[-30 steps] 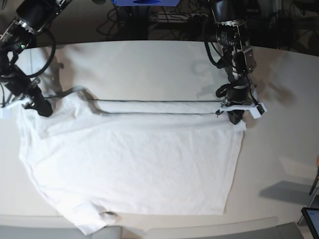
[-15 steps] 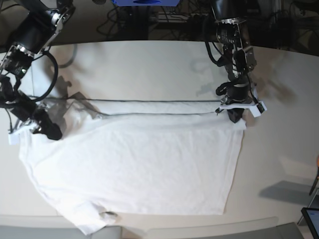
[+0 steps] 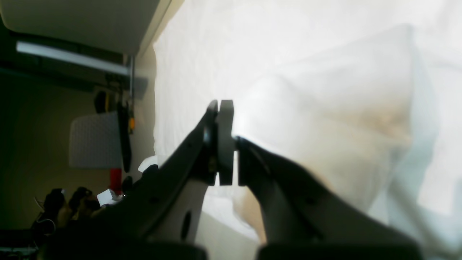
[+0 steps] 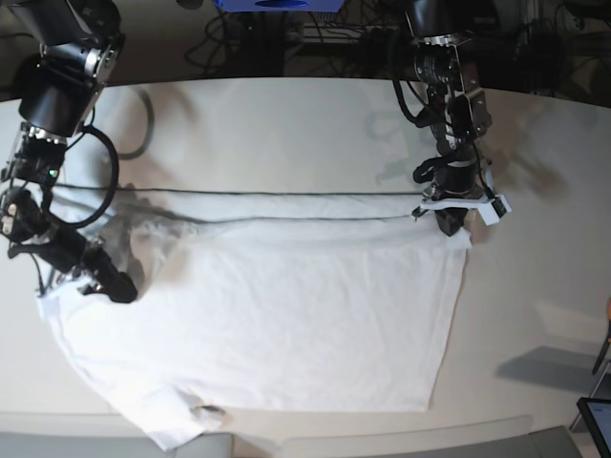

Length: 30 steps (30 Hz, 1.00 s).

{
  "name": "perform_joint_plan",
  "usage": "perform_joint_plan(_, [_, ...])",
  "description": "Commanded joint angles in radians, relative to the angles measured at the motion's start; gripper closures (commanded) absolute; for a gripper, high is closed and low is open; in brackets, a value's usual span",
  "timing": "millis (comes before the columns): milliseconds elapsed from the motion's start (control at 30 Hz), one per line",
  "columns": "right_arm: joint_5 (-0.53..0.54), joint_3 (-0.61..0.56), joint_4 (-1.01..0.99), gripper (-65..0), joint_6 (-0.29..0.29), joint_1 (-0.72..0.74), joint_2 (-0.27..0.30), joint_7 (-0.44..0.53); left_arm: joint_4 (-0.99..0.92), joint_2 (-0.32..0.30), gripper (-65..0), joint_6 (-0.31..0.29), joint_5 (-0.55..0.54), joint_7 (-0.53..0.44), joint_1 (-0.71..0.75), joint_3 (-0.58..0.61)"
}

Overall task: Fold the T-shirt properly
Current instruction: 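Drag the right gripper along the folded edge, then open it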

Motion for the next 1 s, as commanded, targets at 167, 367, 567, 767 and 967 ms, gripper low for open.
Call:
perform_joint_plan(167, [0.028, -0.067, -0.064, -0.3, 0.006, 0.078, 0.020, 0.080, 0.056, -0.006, 0.0, -0.005, 0.002, -0.021, -0.010, -0.006])
perform_joint_plan(367, [0.028, -0.151, -0.107, -0.3, 0.007, 0.123, 0.020, 0.144, 0.056, -0.008, 0.0, -0.005, 0.002, -0.021, -0.012, -0.009])
perform_joint_plan(567, [0.028, -0.220, -0.119, -0.3, 0.007, 0.162, 0.020, 0.207, 0.056, -0.022, 0.0, -0.005, 0.002, -0.021, -0.006, -0.006])
perform_joint_plan(767, [0.028, -0.240, -0.191, -0.6, 0.007, 0.179, 0.020, 0.293, 0.056, -0.023, 0.0, -0.005, 0.002, -0.021, 0.007, -0.010])
perform_joint_plan(967, [0.028, -0.239, -0.225, -1.3, 0.006, 0.158, 0.021, 0.387, 0.056, -0.042, 0.0, -0.005, 0.001, -0.021, 0.019, -0.010])
